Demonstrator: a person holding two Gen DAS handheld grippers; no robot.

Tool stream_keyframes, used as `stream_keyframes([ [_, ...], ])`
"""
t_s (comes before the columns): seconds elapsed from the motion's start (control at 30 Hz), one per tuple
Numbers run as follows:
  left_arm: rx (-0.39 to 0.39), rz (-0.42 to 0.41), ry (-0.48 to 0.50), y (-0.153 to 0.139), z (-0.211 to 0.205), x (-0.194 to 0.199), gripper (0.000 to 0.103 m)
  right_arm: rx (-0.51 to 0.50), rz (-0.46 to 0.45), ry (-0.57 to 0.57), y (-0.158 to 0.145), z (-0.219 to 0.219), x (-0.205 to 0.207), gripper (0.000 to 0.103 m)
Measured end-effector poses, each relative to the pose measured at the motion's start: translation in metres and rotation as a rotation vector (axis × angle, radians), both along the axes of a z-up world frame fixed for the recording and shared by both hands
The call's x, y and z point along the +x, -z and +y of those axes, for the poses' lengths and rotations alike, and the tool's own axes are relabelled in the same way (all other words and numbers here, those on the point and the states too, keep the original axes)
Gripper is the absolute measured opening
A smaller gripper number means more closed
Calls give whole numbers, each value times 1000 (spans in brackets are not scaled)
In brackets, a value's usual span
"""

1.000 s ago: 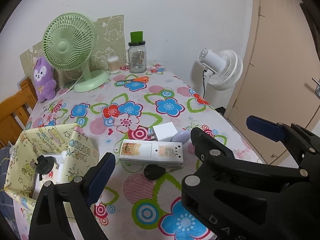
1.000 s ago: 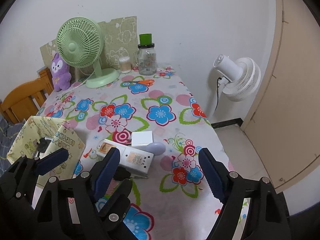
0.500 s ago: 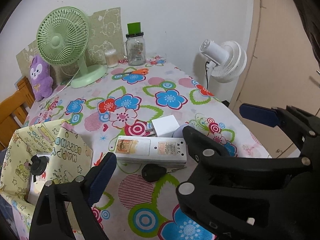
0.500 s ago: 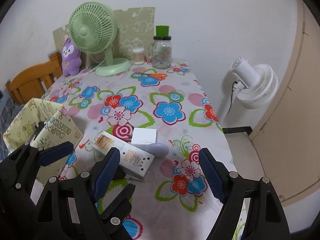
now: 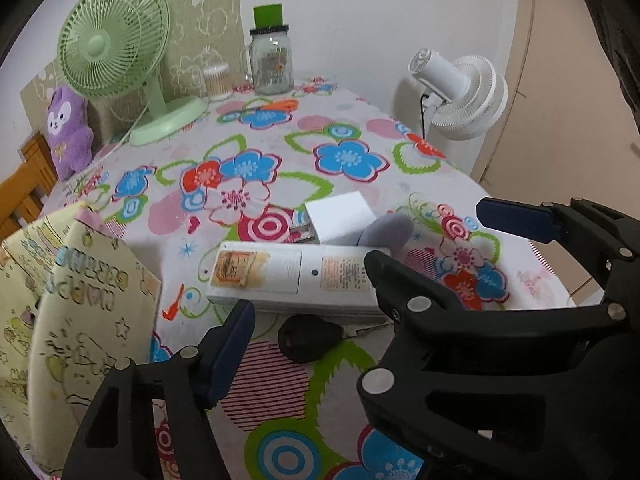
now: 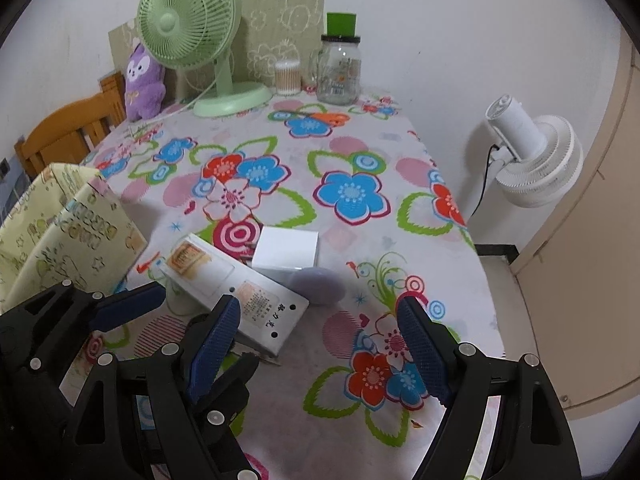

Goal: Organize rigid objects
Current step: 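Move the right tool onto the white power strip while the left tool nears the black key fob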

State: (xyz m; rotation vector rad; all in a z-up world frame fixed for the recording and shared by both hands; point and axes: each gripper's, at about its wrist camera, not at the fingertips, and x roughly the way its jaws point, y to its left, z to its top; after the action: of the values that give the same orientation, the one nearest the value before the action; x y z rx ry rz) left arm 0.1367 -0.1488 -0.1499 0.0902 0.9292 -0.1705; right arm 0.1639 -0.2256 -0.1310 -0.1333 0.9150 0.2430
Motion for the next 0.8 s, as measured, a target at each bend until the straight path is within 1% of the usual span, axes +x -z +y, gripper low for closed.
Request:
stream_keyframes([
  [0.1, 2, 14, -10, 8, 2, 3, 69, -1, 13, -2, 7, 0, 3, 83],
  [0.33, 5, 50, -20, 24, 6, 7, 66, -13, 39, -15, 20, 5, 8, 83],
  [0.4, -1, 40, -21, 24, 6, 7, 66, -16, 45, -19, 23, 6, 9, 83],
  [0.47, 1, 25, -13, 23, 5, 6, 62, -9, 50, -14, 25, 6, 10, 83],
  [0.53, -13, 25, -4, 23, 5, 7, 52, -5, 56, -10, 26, 5, 11, 83],
  [0.67, -28, 22, -10, 23, 8, 6, 47, -9, 59, 1, 27, 4, 11, 83],
  [0.73, -28, 18, -20, 22, 10, 5, 41, -8, 58, 5, 26, 3, 11, 83],
  [0.8, -27, 15, -19, 22, 11, 5, 40, -9, 58, 6, 26, 3, 11, 83],
])
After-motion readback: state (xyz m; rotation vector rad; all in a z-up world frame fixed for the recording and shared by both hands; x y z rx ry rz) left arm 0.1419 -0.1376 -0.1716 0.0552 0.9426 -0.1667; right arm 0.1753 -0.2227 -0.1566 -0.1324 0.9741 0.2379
